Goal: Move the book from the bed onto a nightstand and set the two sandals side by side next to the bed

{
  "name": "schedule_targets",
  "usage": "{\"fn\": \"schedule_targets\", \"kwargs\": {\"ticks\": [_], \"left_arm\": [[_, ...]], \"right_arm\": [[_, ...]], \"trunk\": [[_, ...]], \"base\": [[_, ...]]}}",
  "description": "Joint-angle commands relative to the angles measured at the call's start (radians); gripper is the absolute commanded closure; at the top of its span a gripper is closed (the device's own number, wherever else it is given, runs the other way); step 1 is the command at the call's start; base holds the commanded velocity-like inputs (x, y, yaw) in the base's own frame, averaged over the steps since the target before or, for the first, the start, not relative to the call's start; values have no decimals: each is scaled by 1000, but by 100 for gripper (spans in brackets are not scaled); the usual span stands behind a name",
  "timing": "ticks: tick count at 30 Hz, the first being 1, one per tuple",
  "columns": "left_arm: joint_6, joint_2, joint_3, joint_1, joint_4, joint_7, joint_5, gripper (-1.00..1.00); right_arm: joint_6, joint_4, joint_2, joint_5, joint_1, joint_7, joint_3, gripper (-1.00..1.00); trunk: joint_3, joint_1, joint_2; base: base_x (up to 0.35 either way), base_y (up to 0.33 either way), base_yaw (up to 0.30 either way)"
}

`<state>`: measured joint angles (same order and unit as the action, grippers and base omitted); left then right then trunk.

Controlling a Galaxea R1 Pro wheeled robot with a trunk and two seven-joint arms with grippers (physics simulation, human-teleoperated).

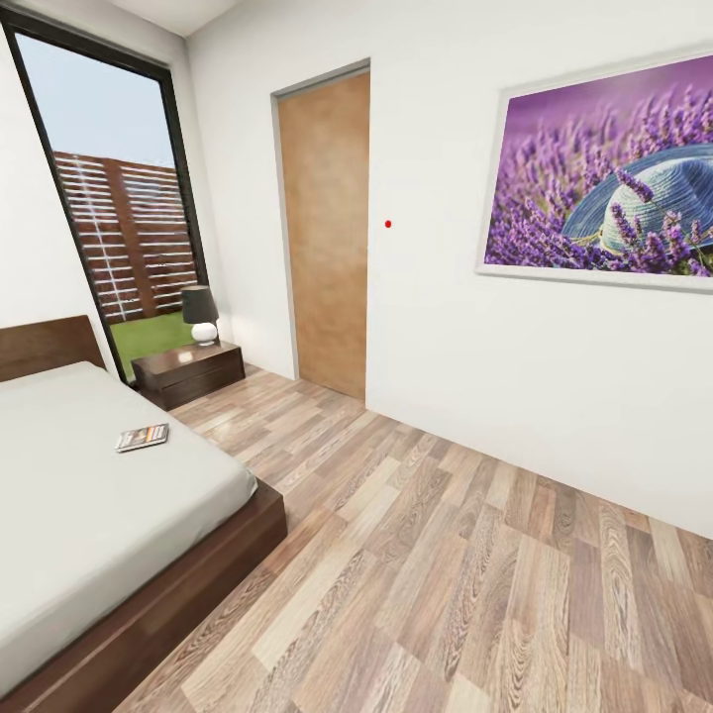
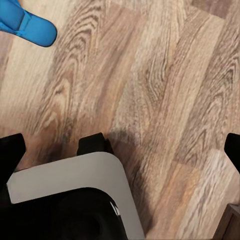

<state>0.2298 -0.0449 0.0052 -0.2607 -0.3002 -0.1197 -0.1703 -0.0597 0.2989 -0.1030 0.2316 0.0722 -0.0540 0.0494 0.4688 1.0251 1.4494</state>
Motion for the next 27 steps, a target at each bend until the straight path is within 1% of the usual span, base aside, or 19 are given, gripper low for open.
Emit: {"fn": "schedule_targets", "kwargs": {"ticks": [1, 4, 5, 8, 12, 13, 15, 18, 21, 24, 27], "left_arm": [[16, -9, 0, -13, -3, -5, -8, -100], [43, -37, 0, -52, -3, -6, -7, -100], [63, -61, 0, -92, -3, -6, -7, -100], [80, -78, 0, -133, -4, -5, -9, -100], [102, -93, 1, -191, -4, -4, -11, -100], [115, -98, 1, -216, -4, -4, -12, -100], [128, -100, 1, -239, -5, -3, -14, -100], [143, -102, 1, -267, -5, -2, -16, -100], [150, -103, 1, -290, -6, -2, -18, -100], [151, -102, 0, -309, -9, -5, -21, -100], [151, -99, 0, -328, -22, -10, -21, -100]], "right_arm": [[-14, 13, 0, 5, 0, -3, 2, -100], [-36, 44, 0, 5, 1, -4, 2, -100], [-59, 82, -1, 6, 1, -6, 3, -100], [-82, 135, -8, 8, 1, -8, 6, -100], [-127, 211, -39, 23, 2, -9, 23, -100], [-159, 248, -52, 45, 3, -8, 34, -100], [-195, 287, -62, 77, 5, -8, 43, -100], [-254, 339, -71, 133, 14, -11, 50, -100], [-317, 373, -77, 184, 36, -12, 54, -100], [-373, 390, -80, 219, 70, -11, 56, -100], [-409, 398, -80, 239, 107, -12, 57, -100]], "trunk": [[1, 0, 1], [1, 0, 1], [1, 0, 1], [1, 0, 1], [1, 0, 1], [1, 0, 1], [1, 0, 1], [1, 0, 1], [1, 0, 1], [1, 0, 1], [1, 0, 1]], "base": [[0, 0, 0], [0, 0, 0], [0, 0, 0], [0, 0, 0], [0, 0, 0], [0, 0, 0], [0, 0, 0], [0, 0, 0], [0, 0, 0], [0, 0, 0], [0, 0, 0]]}}
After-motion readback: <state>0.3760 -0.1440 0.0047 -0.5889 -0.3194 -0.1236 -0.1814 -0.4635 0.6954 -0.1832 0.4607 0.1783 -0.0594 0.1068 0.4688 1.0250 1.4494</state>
